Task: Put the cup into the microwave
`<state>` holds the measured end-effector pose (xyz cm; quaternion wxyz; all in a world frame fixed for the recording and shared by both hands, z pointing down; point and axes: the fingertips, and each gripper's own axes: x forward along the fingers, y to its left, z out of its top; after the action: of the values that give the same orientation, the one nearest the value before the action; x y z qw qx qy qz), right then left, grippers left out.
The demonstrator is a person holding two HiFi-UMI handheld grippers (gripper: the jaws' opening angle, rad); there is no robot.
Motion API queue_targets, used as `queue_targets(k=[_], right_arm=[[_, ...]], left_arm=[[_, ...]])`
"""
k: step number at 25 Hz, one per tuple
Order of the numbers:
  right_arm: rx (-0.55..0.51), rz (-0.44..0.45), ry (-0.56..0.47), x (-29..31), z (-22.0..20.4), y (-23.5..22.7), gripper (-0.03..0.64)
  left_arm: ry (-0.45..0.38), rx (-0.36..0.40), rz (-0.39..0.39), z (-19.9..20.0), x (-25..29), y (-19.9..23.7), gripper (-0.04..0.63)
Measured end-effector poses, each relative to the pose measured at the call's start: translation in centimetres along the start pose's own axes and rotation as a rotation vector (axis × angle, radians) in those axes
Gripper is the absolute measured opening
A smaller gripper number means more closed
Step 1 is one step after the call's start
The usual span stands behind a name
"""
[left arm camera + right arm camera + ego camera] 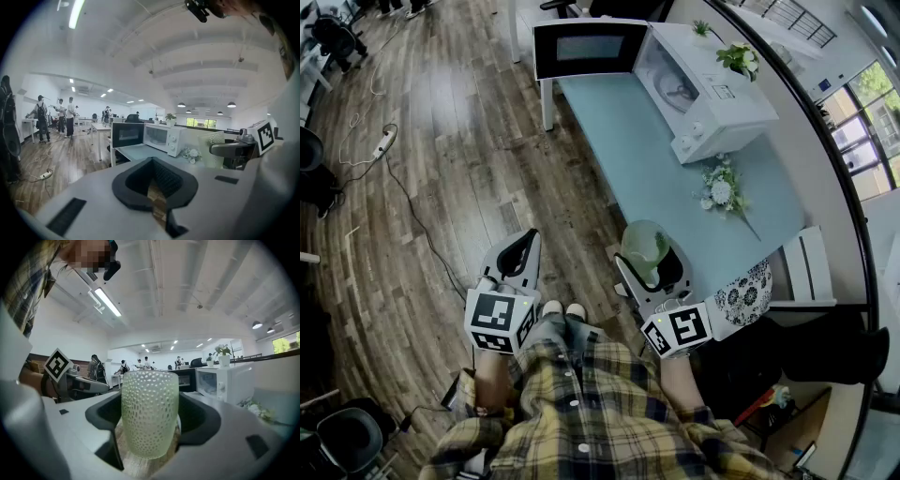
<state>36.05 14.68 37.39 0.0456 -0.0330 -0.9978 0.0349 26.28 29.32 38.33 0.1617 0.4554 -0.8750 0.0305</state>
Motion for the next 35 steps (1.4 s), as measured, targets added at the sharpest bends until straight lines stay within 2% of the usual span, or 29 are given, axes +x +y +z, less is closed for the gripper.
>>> queue_targets(k=[8,15,26,35], right_arm=[[0.045,0.035,-0.001,0.0,-0.4,0.3,0.348],[0.056,0.033,0.012,3.8,-0.8,0.1,0.348],[0.044,-0.069,-0.001,15.8,1.4,-0.4,0.348],[0.066,-0.144,0.013,22.4,1.1,-0.7,0.348]], left_arm=[[0.010,0.005,0.031,-0.7,-1.2,-0.4,-0.008],[0.005,-0.007,0.034,-0.6,1.0,2.9,-0.008],[-0.024,0.045,-0.097,5.1,9.6,12.5,-0.008],[-0.001,0.071,-0.161,6.5,13.8,18.4,-0.008]])
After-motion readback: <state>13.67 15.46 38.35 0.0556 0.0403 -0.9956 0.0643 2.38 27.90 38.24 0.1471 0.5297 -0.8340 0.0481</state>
